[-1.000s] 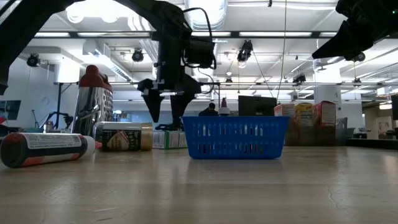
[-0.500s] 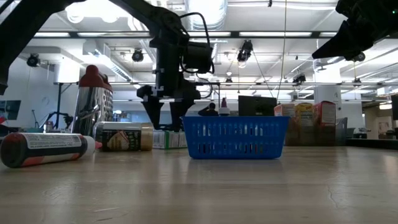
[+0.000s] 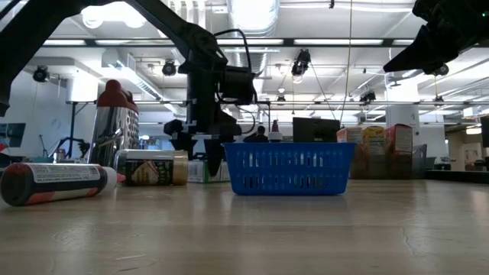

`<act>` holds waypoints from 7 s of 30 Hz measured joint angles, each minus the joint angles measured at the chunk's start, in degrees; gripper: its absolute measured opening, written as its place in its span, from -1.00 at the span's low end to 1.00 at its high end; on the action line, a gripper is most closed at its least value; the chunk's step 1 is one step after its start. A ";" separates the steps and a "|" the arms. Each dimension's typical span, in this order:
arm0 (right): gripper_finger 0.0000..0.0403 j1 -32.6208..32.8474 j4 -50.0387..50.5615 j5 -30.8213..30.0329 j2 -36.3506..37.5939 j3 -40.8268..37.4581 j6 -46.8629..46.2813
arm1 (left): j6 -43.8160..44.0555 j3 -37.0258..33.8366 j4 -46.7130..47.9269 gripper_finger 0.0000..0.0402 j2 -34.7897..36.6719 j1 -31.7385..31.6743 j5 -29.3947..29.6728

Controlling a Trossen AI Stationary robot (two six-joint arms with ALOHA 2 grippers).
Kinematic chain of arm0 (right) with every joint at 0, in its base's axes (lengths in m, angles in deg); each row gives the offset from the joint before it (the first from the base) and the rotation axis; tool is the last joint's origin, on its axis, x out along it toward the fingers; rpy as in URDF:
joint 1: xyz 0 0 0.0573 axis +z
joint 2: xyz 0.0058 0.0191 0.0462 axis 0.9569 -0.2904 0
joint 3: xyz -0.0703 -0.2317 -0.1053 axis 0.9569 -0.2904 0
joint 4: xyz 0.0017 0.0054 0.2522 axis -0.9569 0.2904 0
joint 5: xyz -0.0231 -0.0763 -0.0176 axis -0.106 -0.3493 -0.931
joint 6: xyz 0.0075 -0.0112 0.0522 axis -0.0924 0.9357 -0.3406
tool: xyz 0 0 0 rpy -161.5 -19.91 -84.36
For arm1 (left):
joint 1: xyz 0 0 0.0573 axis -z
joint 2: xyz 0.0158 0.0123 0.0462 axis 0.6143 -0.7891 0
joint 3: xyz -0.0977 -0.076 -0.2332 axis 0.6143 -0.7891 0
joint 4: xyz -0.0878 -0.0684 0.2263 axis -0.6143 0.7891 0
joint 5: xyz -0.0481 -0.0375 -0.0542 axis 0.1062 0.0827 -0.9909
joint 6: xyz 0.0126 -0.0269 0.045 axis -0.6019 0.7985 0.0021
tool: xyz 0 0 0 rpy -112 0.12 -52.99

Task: Pick & Place Kitchen Items
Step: Put the green cereal box into the black bin

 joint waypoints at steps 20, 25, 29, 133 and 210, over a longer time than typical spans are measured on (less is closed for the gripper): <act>-0.96 0.00 -0.01 0.00 0.01 0.00 0.00 | -2.16 -3.50 -6.28 0.99 0.00 -0.74 1.23; -0.96 0.00 0.01 0.00 0.01 0.00 0.00 | -1.35 -3.50 -7.53 0.99 0.00 -0.86 1.66; -0.96 -0.01 0.01 0.00 0.01 0.00 0.00 | -1.11 -3.50 -7.35 0.99 0.00 -0.95 1.60; -0.72 0.01 -20.78 18.93 -1.28 9.18 -10.85 | -45.92 -3.57 -63.67 0.83 8.32 19.04 9.22; 0.83 -2.73 23.97 -12.15 -26.41 41.88 -24.02 | -48.45 24.28 -62.87 0.83 -6.40 17.69 27.17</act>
